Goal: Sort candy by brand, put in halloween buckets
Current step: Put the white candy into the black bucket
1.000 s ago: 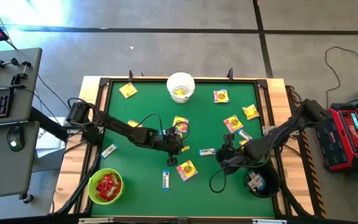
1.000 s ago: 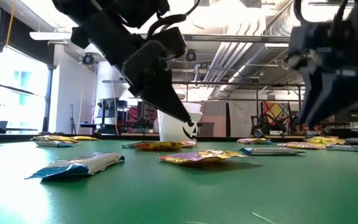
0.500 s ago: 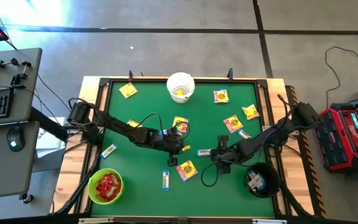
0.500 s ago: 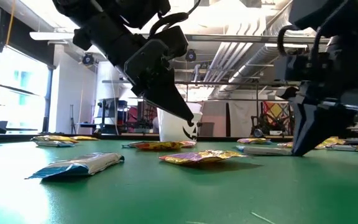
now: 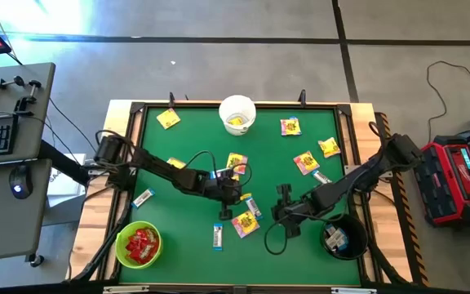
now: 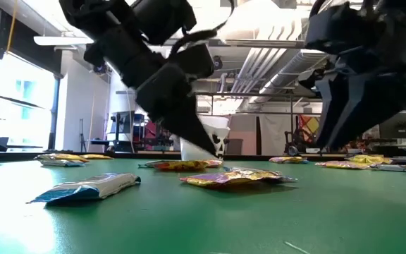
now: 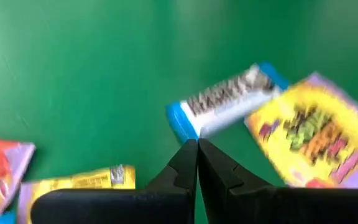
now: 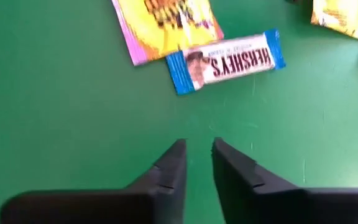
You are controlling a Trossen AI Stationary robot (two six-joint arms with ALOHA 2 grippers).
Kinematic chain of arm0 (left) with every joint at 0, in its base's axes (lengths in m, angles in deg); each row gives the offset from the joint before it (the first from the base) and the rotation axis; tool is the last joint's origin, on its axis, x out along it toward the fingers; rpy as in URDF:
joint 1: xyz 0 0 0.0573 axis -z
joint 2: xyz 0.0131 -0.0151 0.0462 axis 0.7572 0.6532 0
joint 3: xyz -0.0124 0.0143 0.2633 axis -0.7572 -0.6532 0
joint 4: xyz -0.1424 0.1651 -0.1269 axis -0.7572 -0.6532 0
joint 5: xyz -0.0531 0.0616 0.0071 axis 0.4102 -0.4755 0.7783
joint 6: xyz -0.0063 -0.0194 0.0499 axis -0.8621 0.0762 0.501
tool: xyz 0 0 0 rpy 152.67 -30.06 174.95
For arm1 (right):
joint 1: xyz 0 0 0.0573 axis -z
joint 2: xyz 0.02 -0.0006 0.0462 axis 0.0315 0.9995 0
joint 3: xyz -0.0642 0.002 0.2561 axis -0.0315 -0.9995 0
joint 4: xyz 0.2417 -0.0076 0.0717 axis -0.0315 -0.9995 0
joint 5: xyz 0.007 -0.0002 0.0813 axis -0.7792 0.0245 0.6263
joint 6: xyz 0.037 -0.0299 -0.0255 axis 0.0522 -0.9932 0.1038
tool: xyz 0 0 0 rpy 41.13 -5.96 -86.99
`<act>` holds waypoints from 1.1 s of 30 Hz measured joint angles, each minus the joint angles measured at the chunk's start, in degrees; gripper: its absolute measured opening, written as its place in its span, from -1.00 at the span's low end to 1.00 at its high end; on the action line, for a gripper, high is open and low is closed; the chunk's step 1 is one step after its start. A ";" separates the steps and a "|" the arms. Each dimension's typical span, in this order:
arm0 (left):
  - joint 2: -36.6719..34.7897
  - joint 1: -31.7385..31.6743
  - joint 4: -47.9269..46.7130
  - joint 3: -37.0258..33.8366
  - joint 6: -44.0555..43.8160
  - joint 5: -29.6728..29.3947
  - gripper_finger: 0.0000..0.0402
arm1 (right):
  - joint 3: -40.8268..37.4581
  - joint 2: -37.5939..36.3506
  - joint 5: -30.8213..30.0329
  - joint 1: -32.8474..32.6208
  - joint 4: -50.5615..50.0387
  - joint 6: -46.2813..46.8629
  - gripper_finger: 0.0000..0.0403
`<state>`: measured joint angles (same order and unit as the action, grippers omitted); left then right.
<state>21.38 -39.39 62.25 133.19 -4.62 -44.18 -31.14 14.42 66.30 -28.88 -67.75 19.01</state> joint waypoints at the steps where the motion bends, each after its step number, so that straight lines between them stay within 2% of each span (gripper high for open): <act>1: 0.47 0.00 -0.57 -0.03 0.09 0.01 -0.98 | -0.10 0.26 -0.06 0.03 -0.11 -0.45 -0.62; 8: 3.73 -0.07 1.16 0.28 -0.78 -0.01 -0.98 | -0.11 5.55 -3.46 -0.75 7.37 -5.12 -0.13; 12: 4.46 -0.07 1.33 0.79 -0.78 -1.01 -0.98 | -0.08 9.85 -6.98 -1.17 13.96 -8.79 0.01; 21: 4.46 -1.36 3.05 0.79 -0.67 -3.77 -0.98 | 1.64 12.47 -10.54 -1.18 16.26 -14.09 0.06; 33: 6.13 -1.95 5.11 0.86 0.26 -1.42 -0.98 | 1.59 12.48 -11.30 0.68 16.30 -14.90 0.06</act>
<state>27.50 -41.34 67.36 134.04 -4.36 -45.61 -29.54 26.89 54.99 -28.20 -51.45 4.12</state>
